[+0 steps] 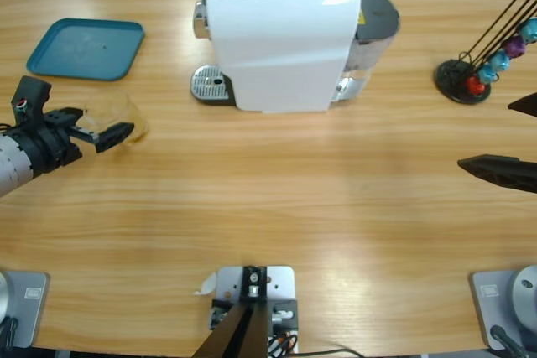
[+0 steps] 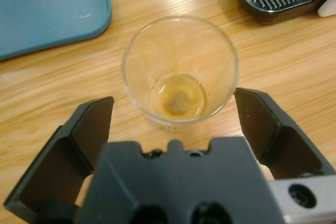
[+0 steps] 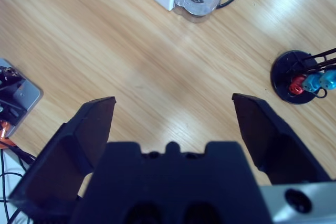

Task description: Pour coffee

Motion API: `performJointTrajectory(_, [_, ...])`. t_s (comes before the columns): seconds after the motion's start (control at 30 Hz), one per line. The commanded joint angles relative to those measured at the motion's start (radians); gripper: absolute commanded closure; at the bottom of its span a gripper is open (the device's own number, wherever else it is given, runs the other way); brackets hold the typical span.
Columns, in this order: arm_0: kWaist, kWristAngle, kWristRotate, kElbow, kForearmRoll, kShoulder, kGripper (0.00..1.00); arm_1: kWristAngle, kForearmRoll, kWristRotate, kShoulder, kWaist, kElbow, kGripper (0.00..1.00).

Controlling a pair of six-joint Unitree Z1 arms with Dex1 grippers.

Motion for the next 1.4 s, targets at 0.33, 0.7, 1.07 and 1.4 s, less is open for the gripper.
performJointTrajectory(0.33, [0.071,-0.046,0.053,-0.029,-0.010,0.006,0.000,-0.018,-0.024,0.010,0.030,0.006,0.038,0.000])
performJointTrajectory(0.7, [0.110,-0.080,0.068,-0.040,0.013,0.001,0.000,-0.018,-0.034,0.010,0.033,0.006,0.043,0.000])
performJointTrajectory(1.07, [0.128,-0.118,0.070,-0.037,-0.010,0.083,0.052,-0.018,-0.032,0.010,0.030,0.006,0.041,0.000])
performJointTrajectory(1.4, [0.147,-0.127,0.072,-0.033,-0.036,0.050,0.358,-0.018,-0.032,0.010,0.031,0.006,0.041,0.000])
